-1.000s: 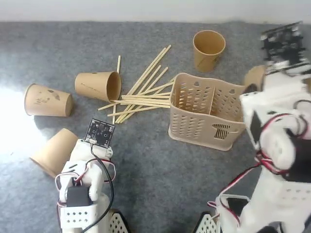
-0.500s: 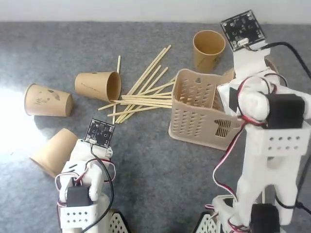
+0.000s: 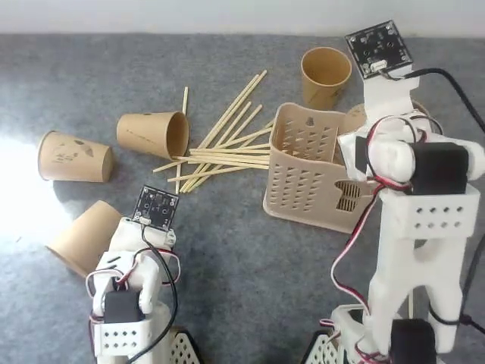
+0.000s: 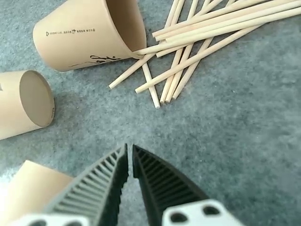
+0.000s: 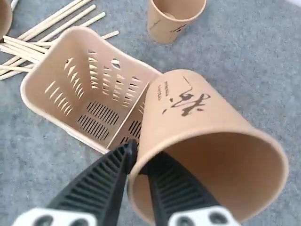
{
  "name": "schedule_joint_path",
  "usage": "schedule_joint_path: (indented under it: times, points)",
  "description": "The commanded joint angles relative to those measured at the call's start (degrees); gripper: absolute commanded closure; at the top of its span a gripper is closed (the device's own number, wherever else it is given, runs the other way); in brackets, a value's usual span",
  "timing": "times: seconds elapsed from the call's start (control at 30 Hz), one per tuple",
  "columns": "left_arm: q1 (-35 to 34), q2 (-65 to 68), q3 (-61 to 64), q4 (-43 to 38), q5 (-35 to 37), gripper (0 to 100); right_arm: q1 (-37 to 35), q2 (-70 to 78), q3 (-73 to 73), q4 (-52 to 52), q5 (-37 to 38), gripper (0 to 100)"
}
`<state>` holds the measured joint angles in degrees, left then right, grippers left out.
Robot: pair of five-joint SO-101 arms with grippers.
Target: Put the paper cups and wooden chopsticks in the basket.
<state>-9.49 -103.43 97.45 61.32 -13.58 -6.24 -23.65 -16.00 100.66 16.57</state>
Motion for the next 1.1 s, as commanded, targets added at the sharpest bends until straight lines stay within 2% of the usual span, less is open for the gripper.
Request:
schedule_joint_path:
  times: [0.0, 0.13, 0.5, 0.73, 1.07]
  points:
    - [-0.18, -0.44, -1.01, -2.29, 0.44, 98, -4.35, -7.52, 0.09, 2.59, -0.7, 99.1]
    - [-0.18, -0.44, -1.01, -2.29, 0.44, 98, -5.58, -9.36, 2.29, 2.59, -3.78, 99.1]
    - [-0.18, -0.44, -1.01, -2.29, 0.44, 98, 5.05, -9.98, 6.59, 2.68, -4.75, 99.1]
    - [-0.18, -0.44, -1.01, -2.2, 0.44, 98, 5.05, -9.89, 12.22, 2.51, -4.66, 99.1]
    - [-0.18, -0.44, -1.01, -2.2, 0.44, 98, 1.19, -5.58, 8.35, 2.15, -4.75, 99.1]
